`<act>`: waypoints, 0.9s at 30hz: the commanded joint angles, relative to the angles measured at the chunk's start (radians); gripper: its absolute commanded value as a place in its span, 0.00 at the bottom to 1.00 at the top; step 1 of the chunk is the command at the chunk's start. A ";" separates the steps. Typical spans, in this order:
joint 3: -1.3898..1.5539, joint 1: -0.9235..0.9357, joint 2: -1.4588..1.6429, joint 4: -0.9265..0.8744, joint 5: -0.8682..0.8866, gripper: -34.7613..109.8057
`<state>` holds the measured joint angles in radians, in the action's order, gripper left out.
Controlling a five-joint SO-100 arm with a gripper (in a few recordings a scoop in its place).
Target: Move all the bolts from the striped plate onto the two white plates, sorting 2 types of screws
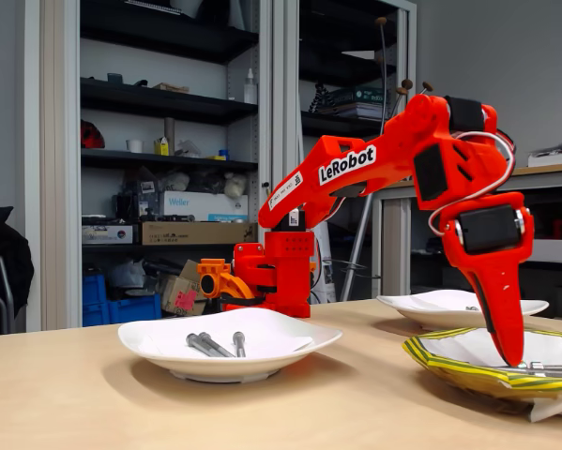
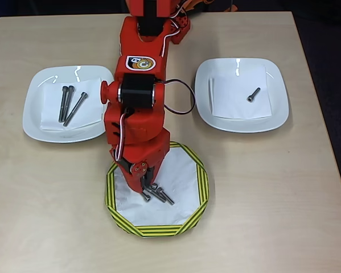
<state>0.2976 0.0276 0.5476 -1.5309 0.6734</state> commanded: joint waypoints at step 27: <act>-0.255 0.000 -0.184 0.002 0.061 0.29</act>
<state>0.0736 0.0245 0.3804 -1.5248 0.7118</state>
